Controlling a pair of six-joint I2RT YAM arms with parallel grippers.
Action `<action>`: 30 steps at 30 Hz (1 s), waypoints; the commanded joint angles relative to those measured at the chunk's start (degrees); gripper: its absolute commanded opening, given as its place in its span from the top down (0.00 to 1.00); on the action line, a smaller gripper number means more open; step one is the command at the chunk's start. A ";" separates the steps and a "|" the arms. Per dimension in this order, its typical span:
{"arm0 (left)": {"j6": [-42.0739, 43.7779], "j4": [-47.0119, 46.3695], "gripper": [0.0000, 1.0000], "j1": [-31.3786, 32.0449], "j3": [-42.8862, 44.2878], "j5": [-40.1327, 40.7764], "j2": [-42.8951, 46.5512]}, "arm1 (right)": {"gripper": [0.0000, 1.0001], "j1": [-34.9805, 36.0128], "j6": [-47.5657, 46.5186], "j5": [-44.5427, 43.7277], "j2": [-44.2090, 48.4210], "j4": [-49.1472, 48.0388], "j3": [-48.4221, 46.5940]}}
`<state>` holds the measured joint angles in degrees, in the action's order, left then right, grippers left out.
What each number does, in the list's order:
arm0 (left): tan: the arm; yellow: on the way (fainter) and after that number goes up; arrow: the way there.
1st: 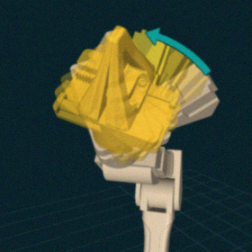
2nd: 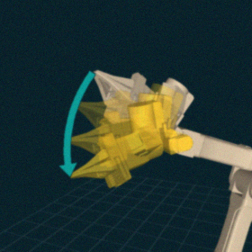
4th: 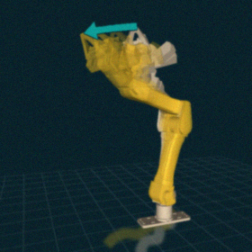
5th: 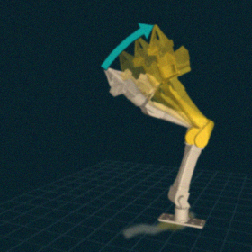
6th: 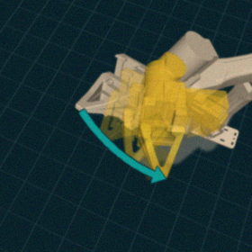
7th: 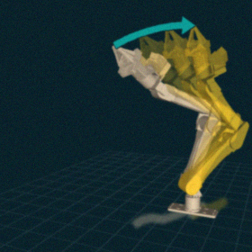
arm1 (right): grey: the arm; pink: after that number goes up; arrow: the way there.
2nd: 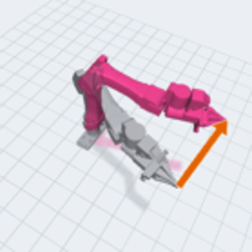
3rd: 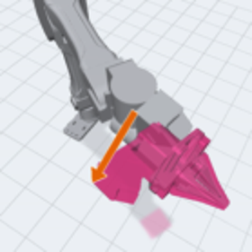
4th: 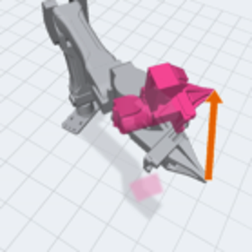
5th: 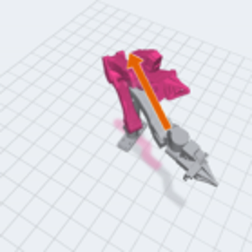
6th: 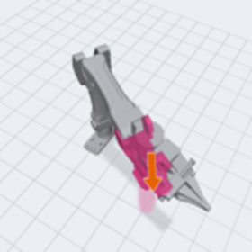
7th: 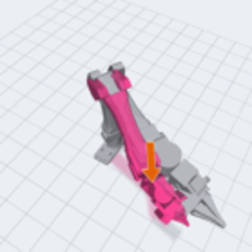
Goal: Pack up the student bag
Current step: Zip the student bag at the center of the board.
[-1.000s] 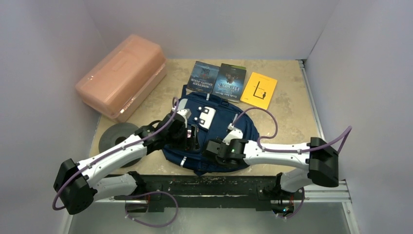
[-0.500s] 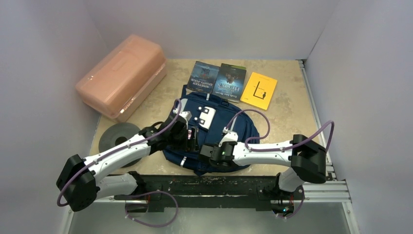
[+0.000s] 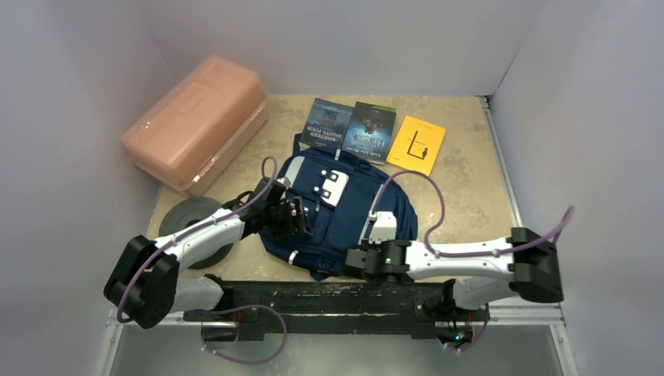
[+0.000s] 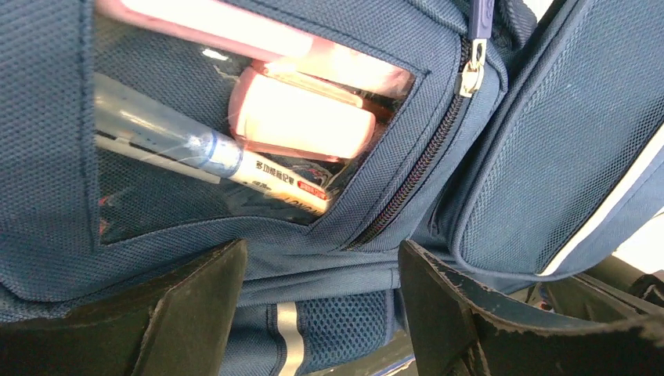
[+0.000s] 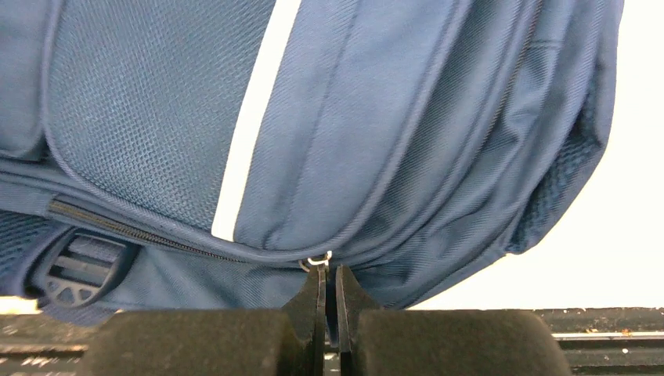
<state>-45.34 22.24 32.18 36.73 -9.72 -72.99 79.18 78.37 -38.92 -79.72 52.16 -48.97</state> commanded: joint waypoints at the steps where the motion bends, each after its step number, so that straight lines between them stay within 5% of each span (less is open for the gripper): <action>1: 1.59 3.52 0.27 -2.65 -3.64 9.48 0.64 | 1.00 0.10 -0.82 -1.61 14.26 7.48 6.13; 4: 2.43 4.01 0.26 -2.27 -4.10 10.26 7.70 | 1.00 0.04 -3.24 -3.64 23.58 4.50 6.89; 6: 4.78 -0.14 0.24 0.83 -5.38 8.36 14.77 | 1.00 0.09 -18.14 -2.03 29.29 -7.84 8.04; 11: 10.39 -3.80 0.22 18.65 -1.27 17.22 25.03 | 1.00 0.01 -35.79 4.56 38.01 -31.53 13.25; 13: 13.20 -7.31 0.21 25.05 -0.44 23.04 25.06 | 1.00 0.01 -50.56 8.87 39.75 -36.74 14.54; 15: 17.65 -15.13 0.13 30.35 -1.71 24.56 23.05 | 1.00 0.03 -53.43 8.71 40.06 -35.89 13.46; 20: 34.12 -34.60 0.14 42.96 -3.68 33.65 13.27 | 1.00 0.01 -60.29 10.54 39.69 -36.42 12.15; 26: 45.00 -41.73 0.23 45.78 -3.23 37.11 4.12 | 1.00 0.03 -67.26 10.58 36.52 -35.83 8.36; 30: 49.29 -44.99 0.50 45.80 -2.97 41.42 1.72 | 1.00 0.01 -74.93 12.95 37.35 -36.52 8.09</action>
<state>-4.73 -13.91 78.26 33.56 22.90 -69.78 78.96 13.52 -28.42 -44.10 23.75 -36.38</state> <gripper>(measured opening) 0.635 0.024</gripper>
